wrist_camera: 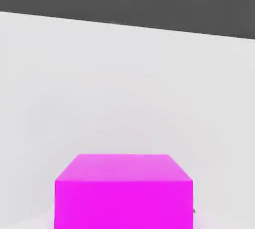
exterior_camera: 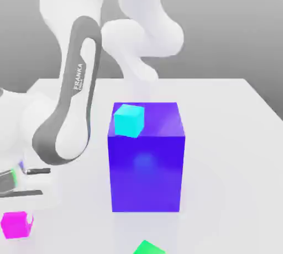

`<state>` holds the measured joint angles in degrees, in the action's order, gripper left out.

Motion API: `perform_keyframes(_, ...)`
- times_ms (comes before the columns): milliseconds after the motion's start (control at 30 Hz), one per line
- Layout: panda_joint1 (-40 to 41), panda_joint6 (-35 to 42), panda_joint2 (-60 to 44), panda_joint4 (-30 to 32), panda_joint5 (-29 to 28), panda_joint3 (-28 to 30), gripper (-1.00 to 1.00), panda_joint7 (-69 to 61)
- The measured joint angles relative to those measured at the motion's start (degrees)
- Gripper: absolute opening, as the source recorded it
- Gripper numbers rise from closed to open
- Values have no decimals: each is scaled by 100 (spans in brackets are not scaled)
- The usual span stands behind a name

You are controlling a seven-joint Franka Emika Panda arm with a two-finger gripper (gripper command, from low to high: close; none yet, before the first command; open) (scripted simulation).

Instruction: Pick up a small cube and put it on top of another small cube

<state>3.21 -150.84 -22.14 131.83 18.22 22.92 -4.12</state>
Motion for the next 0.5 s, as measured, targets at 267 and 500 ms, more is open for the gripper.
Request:
perform_keyframes(267,-1552,360,556,26,-857,-629,-100,959)
perform_keyframes(500,-1775,-163,-52,-103,-754,-1022,100,976)
